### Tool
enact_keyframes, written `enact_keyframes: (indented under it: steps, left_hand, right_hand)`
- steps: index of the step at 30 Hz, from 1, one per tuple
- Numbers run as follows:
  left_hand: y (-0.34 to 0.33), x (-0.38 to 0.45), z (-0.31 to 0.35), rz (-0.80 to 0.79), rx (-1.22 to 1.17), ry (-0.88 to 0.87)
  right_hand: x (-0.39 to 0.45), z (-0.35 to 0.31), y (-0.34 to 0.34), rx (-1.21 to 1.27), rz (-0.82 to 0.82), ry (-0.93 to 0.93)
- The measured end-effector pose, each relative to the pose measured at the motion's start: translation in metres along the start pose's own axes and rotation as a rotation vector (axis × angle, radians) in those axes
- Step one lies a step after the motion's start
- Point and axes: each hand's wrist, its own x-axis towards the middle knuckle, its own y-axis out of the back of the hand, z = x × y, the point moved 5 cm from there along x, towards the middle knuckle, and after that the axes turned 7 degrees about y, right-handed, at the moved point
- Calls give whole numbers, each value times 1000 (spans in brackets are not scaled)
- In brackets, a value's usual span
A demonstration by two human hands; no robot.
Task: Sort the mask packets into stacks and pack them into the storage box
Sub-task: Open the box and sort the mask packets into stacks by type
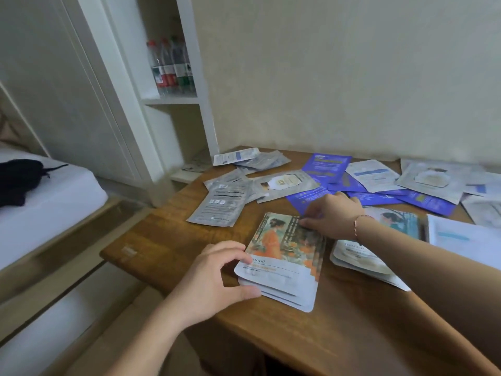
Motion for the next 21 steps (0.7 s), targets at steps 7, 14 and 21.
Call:
enact_keyframes:
  steps: [7,14,21]
  left_hand:
    - [-9,-1,7,42,-57,-23]
    - [-15,-6,11,43,-12,-104]
    - [-9,-9,10,36,39,-160]
  right_hand:
    - [-9,-1,-2,-97,36,52]
    - [-15,6,-2,-2,78,34]
    - [-19,1,-2,53,78,46]
